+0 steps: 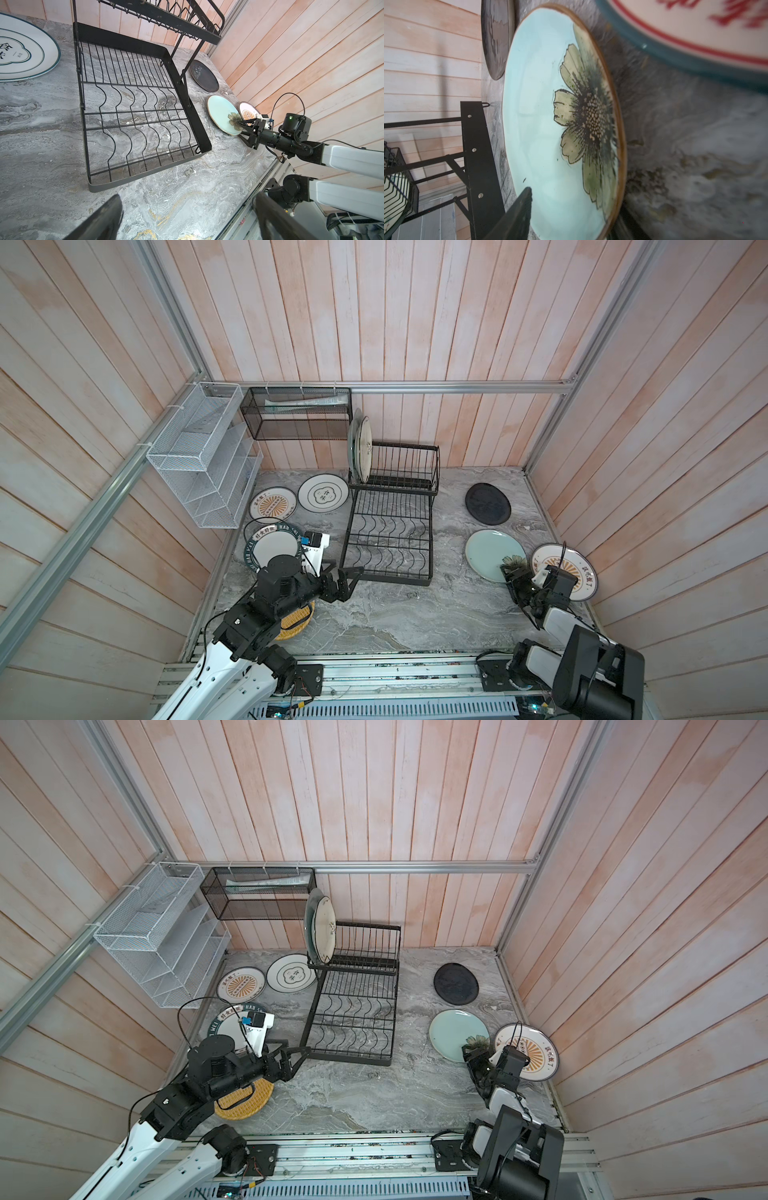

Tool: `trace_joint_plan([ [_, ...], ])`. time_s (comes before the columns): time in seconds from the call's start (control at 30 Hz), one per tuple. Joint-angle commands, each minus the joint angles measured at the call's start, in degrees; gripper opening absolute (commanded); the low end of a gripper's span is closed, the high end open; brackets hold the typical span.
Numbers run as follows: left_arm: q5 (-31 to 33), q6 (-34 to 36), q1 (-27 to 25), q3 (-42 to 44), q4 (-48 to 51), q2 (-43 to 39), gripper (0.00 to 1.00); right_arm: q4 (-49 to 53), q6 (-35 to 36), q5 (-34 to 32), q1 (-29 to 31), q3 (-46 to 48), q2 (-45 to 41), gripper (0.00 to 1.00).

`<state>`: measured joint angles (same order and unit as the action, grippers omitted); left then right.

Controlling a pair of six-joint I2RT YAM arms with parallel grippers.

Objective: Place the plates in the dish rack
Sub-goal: 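Release the cream plate with the left gripper while the right reaches the green plate, then pinch the rim of the pale green flower plate with the right gripper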

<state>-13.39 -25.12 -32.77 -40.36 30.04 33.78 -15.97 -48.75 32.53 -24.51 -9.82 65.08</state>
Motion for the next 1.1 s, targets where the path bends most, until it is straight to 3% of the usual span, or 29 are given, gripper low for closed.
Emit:
trace_joint_plan([
  [0.0, 0.6, -0.3, -0.2, 0.8, -1.0, -0.1, 1.00, -0.2, -2.1, 1.0, 1.4, 2.3, 3.0, 0.55],
  [0.6, 1.0, -0.4, -0.2, 0.9, -0.9, -0.1, 1.00, -4.6, -14.3, -1.0, 1.5, 2.9, 11.1, 0.42],
  [0.8, 1.2, -0.5, -0.1, 0.8, -0.9, -0.3, 1.00, -9.0, -19.7, 0.8, 2.6, 3.0, 15.5, 0.28],
  [0.97, 1.4, -0.5, -0.1, 0.7, -0.8, -0.3, 1.00, -15.7, -22.9, 3.1, 3.3, 4.0, 17.2, 0.01],
  [1.07, 1.7, -0.5, -0.1, 0.7, -0.8, -0.4, 1.00, -14.7, -22.8, 2.8, 4.1, 3.7, 14.7, 0.00],
])
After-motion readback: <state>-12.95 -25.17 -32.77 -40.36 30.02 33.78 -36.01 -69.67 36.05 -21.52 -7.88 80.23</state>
